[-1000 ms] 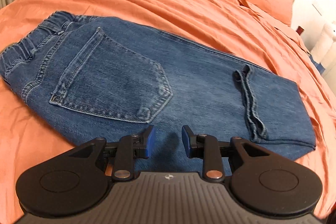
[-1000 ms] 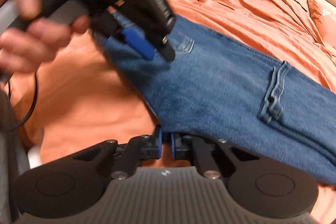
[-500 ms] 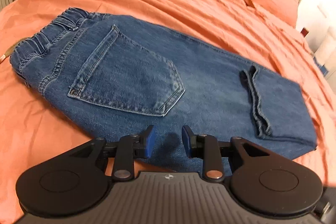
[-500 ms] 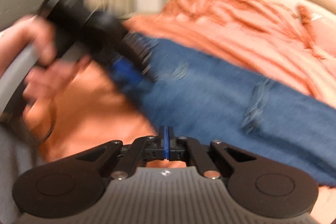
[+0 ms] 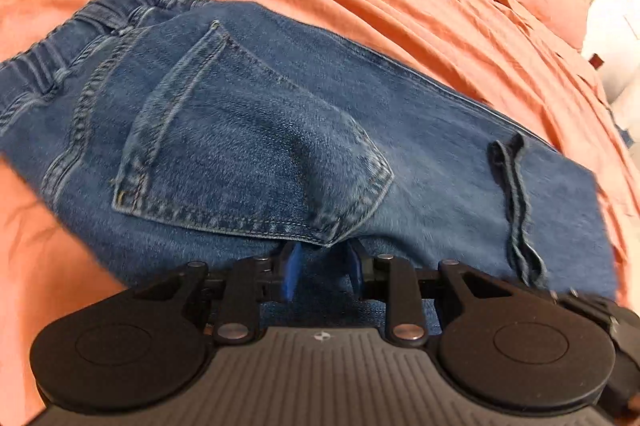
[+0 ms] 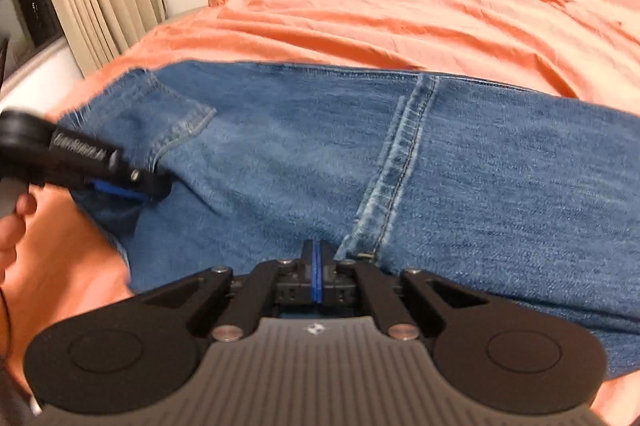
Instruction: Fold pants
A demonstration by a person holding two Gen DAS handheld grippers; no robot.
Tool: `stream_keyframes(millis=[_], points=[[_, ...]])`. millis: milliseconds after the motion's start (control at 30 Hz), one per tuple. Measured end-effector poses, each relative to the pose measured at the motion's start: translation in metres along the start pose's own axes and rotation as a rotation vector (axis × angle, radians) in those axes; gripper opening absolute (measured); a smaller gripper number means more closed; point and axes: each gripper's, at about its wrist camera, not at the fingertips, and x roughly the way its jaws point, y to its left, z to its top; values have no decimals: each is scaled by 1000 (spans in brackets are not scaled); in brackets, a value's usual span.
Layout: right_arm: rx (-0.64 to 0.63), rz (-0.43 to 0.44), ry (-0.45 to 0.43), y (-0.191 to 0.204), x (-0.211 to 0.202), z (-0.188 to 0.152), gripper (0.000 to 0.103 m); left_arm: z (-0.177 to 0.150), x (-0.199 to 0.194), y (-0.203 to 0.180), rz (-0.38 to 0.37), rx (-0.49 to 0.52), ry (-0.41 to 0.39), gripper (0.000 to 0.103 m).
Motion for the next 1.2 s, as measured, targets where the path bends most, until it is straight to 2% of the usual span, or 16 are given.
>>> stream_keyframes(millis=[100,133,233,267,333,433,500,600,700,733,767,933,1000,1033,1067,1200], points=[[12,76,-52,1,-13,5,0,4,-19,21,-12,-35,23,36],[17,105,-66,2,-17,6,0,6,-29,30,-15,-53,5,37],[16,189,-58,13,-18,4,0,9,-60,60,-51,-103,-82,53],[-4,191,-46,19,-15,4,0,10,-68,72,-57,-133,-114,59],[-61,144,-5,31,-6,-3,2,9,-80,98,-53,-204,-168,63],[-121,90,58,40,11,-15,2,3,-88,139,-53,-357,-259,80],[-121,89,52,40,8,-14,2,2,-84,163,-71,-465,-305,80],[-37,112,-7,31,-6,-8,6,-4,-69,189,-117,-590,-349,80],[18,103,-56,19,-13,-3,7,-4,-47,205,-153,-659,-349,80],[27,101,-68,16,-15,-1,7,-3,-39,209,-149,-671,-344,78],[33,102,-78,15,-17,0,7,-2,-33,211,-134,-678,-338,72],[64,105,-117,9,-21,7,8,0,-12,219,-106,-691,-362,65],[75,108,-129,7,-22,9,12,4,-6,217,-82,-682,-360,60],[80,107,-134,7,-22,10,13,7,-5,216,-66,-675,-357,54],[85,106,-139,6,-23,12,13,8,-5,214,-59,-670,-358,47],[111,104,-151,0,-29,18,13,10,-14,208,-29,-673,-354,33]])
